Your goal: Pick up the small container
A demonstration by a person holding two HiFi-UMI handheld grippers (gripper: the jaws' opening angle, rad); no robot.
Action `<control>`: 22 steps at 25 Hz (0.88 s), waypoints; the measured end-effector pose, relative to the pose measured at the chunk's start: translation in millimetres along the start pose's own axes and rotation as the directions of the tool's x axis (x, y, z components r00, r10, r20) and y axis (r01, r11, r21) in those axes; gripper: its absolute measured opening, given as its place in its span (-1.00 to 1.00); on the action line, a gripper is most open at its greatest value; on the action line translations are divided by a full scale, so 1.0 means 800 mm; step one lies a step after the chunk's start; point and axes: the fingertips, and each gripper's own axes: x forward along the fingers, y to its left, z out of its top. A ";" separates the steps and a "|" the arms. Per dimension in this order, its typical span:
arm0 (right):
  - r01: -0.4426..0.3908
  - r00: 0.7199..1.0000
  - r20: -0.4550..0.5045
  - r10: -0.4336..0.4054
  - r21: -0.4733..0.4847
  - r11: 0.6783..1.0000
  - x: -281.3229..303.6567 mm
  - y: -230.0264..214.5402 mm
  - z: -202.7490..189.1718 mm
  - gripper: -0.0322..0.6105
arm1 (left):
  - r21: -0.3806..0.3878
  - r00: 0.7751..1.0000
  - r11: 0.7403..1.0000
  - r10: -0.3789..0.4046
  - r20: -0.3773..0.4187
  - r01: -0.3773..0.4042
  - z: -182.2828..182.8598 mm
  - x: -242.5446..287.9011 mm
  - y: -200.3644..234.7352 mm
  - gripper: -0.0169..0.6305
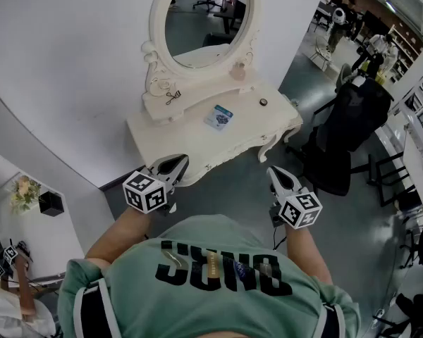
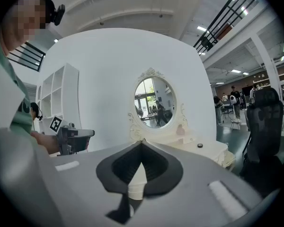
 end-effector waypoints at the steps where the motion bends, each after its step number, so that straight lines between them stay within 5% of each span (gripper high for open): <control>1: 0.000 1.000 0.000 0.000 0.000 1.000 0.000 0.000 0.001 -0.88 | 0.000 1.000 1.000 -0.001 0.000 0.001 0.001 0.000 0.000 -0.95; 22: 0.000 1.000 0.005 0.000 -0.031 1.000 -0.017 -0.040 0.007 -0.87 | 0.028 1.000 1.000 0.013 0.009 -0.013 -0.001 0.049 -0.033 -0.95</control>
